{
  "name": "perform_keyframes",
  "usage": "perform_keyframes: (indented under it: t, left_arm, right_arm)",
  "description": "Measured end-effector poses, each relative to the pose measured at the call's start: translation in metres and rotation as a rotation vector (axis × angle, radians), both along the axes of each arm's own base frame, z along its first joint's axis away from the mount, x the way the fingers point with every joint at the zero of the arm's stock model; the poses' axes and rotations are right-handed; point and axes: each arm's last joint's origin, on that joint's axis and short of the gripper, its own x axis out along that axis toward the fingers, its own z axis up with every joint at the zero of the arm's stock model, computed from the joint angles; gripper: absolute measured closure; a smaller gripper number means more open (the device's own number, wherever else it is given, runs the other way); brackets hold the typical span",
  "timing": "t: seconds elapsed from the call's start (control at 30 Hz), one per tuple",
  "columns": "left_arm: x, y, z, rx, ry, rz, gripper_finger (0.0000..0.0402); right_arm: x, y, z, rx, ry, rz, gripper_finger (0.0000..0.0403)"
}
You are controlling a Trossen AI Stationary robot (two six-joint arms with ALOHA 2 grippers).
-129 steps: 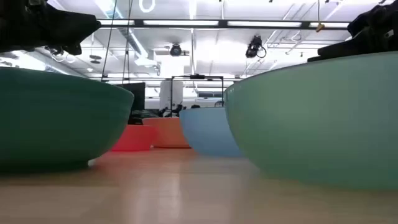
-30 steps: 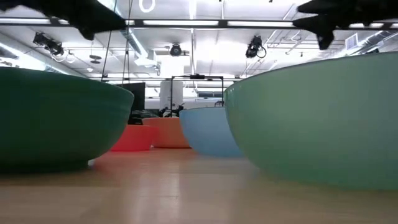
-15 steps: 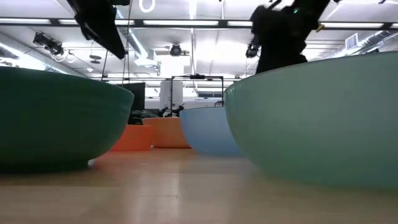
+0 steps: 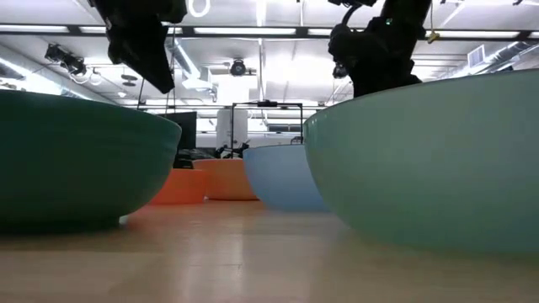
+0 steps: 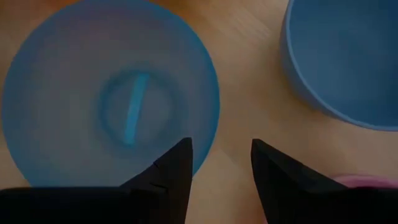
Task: Nest bowls inside each other
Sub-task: Stack the blue bowl into the green bowl
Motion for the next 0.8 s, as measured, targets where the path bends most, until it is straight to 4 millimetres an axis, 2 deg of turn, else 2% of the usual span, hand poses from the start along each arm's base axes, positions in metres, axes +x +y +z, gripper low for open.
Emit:
perform_keyframes:
  t: [0.2, 0.47, 0.8]
  left_arm:
    - [0.000, 0.000, 0.000, 0.003, -0.013, 0.026, 0.0271]
    - [0.000, 0.000, 0.000, 0.046, 0.022, -0.043, 0.0271]
    - [0.000, 0.001, 0.001, 0.081, 0.018, -0.029, 0.0271]
  right_arm:
    - [-0.003, 0.006, -0.007, -0.008, 0.009, -0.018, 0.0252]
    - [-0.005, 0.014, -0.025, -0.016, -0.048, -0.019, 0.0252]
    - [-0.008, 0.009, -0.051, -0.006, -0.106, -0.032, 0.0252]
